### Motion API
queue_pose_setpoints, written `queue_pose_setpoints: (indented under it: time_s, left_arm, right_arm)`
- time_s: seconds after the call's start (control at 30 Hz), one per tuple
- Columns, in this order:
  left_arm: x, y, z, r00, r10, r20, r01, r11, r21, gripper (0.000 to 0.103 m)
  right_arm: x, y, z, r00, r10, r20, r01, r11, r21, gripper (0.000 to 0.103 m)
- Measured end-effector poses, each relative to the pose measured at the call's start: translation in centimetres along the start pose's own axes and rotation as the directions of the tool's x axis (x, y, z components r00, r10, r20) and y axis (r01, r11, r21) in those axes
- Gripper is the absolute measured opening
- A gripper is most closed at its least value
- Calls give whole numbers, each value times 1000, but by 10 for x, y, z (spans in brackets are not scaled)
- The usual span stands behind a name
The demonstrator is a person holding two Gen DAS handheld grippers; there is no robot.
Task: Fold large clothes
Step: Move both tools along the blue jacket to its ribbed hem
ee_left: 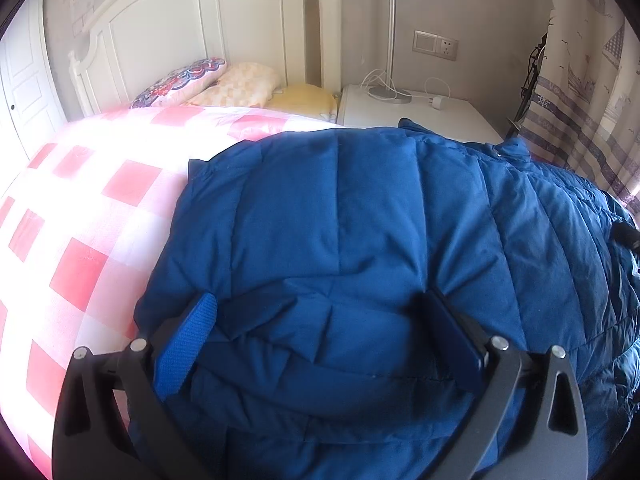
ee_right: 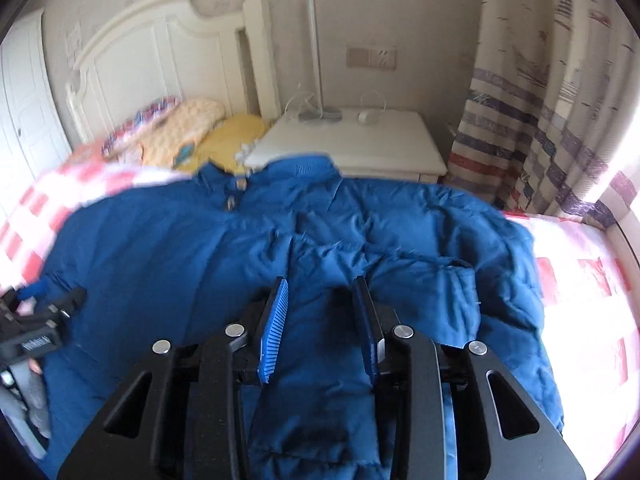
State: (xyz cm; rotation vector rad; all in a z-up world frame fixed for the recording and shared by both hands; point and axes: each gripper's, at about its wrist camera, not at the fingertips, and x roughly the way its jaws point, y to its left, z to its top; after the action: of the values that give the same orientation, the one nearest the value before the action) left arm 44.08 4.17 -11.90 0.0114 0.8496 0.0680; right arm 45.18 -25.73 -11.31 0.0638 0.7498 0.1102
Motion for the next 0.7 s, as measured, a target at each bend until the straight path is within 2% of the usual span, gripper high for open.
queue_pose_setpoints:
  time_s: [0.07,0.13,0.2,0.23,0.3,0.4,0.47,0.57,0.63,0.7]
  left_arm:
    - [0,0,0,1000,0,0,0,1000,0,102]
    - [0,0,0,1000,0,0,0,1000,1,102]
    - [0,0,0,1000,1,0,-1,1000,1,102]
    - [0,0,0,1000,1,0,-1,1000,1,102]
    - [0,0,0,1000,-1,2,1,1000,-1,102]
    - [0,1,0,1000,-4,2,4,1000,-5,102]
    - [0,2,1,1000,-7,1,7,1000,-7,102]
    - [-3,5,1,1000,-28,14,28,999,-22,101]
    - [-6,12,1,998,-65,19,65,997,-43,101]
    - [-20,19,-3,998,-60,21,62,995,-80,101]
  right_arm:
    - [-16,-15,-3,998,-36,45,33,997,62,32]
    - [-19,-27,-11,998,-57,35,53,994,93,32]
    - [-8,-28,-23,997,-82,-9,82,996,32,32]
    - [-4,-29,-26,997,-71,-17,71,997,22,32]
    - [-2,-33,-23,998,-60,-27,61,997,41,32]
    - [4,-28,-24,995,-88,-44,89,996,15,33]
    - [1,-33,-27,997,-71,-41,73,997,28,33]
    - [-9,-47,-29,1000,0,-26,2,995,101,34]
    - [-28,-45,-32,1000,-14,-24,17,994,112,39]
    - [-51,-36,-38,1000,-3,-19,5,996,92,43]
